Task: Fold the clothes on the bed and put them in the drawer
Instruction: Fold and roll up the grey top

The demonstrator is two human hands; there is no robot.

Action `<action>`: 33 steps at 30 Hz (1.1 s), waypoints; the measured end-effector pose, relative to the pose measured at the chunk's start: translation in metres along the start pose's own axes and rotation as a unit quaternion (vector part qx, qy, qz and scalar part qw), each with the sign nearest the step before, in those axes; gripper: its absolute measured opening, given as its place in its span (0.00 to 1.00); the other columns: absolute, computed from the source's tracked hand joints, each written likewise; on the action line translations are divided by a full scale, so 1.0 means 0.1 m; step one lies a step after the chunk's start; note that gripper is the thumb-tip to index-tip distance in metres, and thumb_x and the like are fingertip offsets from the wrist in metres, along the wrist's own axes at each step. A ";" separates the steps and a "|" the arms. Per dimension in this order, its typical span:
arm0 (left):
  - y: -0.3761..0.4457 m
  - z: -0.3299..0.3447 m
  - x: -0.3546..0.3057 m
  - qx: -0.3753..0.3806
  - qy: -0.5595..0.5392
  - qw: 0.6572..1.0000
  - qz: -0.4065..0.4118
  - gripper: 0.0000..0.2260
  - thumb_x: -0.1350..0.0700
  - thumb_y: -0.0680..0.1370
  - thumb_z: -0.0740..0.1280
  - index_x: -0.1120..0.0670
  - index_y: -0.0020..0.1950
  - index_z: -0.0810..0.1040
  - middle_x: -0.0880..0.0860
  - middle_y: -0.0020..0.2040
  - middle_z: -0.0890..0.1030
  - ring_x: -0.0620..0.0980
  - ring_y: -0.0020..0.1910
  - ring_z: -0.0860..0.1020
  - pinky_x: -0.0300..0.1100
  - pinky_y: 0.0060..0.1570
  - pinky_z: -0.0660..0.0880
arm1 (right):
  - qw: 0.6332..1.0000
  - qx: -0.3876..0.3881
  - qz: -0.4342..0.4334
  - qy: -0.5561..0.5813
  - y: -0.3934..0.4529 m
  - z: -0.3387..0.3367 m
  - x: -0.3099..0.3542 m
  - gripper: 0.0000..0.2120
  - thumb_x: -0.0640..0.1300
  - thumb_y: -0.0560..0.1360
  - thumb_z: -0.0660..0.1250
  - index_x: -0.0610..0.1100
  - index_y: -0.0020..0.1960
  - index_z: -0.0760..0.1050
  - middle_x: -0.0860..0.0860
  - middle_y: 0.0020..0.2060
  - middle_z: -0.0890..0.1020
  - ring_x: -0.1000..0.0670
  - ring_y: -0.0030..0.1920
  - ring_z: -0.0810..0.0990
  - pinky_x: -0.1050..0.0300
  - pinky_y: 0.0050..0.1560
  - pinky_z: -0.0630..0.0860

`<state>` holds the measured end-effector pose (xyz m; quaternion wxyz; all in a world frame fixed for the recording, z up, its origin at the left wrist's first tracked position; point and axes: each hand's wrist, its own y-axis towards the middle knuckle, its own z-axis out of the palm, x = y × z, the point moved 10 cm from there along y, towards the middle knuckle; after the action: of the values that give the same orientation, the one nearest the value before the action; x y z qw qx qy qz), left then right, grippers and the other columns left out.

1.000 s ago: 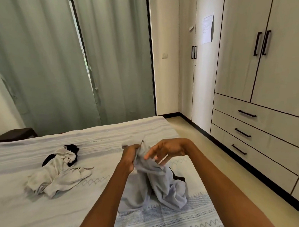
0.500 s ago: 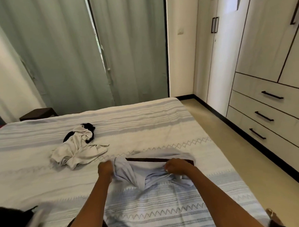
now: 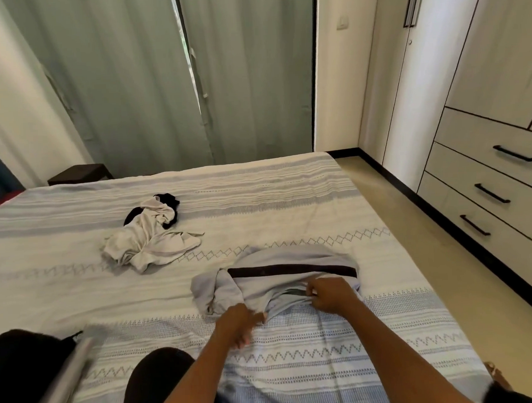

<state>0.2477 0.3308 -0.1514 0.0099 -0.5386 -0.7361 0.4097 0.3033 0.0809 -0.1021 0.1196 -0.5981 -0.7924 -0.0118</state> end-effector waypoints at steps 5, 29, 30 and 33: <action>0.13 -0.14 -0.08 -0.183 -0.127 0.973 0.065 0.16 0.46 0.78 0.65 0.60 0.51 0.78 0.58 0.45 0.82 0.57 0.44 0.80 0.46 0.44 0.74 | 0.942 0.291 0.043 0.163 -0.28 0.41 0.11 0.13 0.48 0.71 0.66 0.47 0.52 0.84 0.45 0.49 0.85 0.47 0.43 0.80 0.55 0.48 0.75; -0.62 -0.54 -0.69 -0.290 -0.442 0.836 0.145 0.15 0.64 0.77 0.69 0.60 0.60 0.68 0.59 0.51 0.78 0.60 0.51 0.79 0.43 0.46 0.74 | 0.930 -0.260 -0.258 0.031 0.16 -1.77 1.73 0.14 0.48 0.79 0.58 0.58 0.59 0.79 0.53 0.49 0.80 0.46 0.39 0.80 0.55 0.38 0.76; -0.61 -0.53 -0.71 -0.293 -0.429 0.843 0.142 0.14 0.62 0.77 0.69 0.61 0.59 0.69 0.59 0.51 0.78 0.60 0.51 0.79 0.45 0.47 0.73 | 0.924 -0.288 -0.246 0.051 0.13 -1.95 1.67 0.16 0.50 0.79 0.56 0.58 0.58 0.80 0.52 0.47 0.79 0.47 0.39 0.80 0.55 0.37 0.75; -0.56 -0.62 -0.81 -0.282 -0.386 0.868 0.137 0.10 0.63 0.76 0.69 0.61 0.54 0.72 0.59 0.49 0.79 0.60 0.51 0.79 0.49 0.51 0.75 | 0.913 -0.364 -0.143 0.115 0.08 -2.58 1.28 0.17 0.52 0.76 0.54 0.57 0.51 0.81 0.51 0.45 0.78 0.45 0.43 0.80 0.51 0.41 0.75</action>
<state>0.2657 0.2984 -0.0412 -0.4835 -0.4126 -0.6844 0.3571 0.3237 0.1629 0.1733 -0.0192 -0.4753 -0.7910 -0.3849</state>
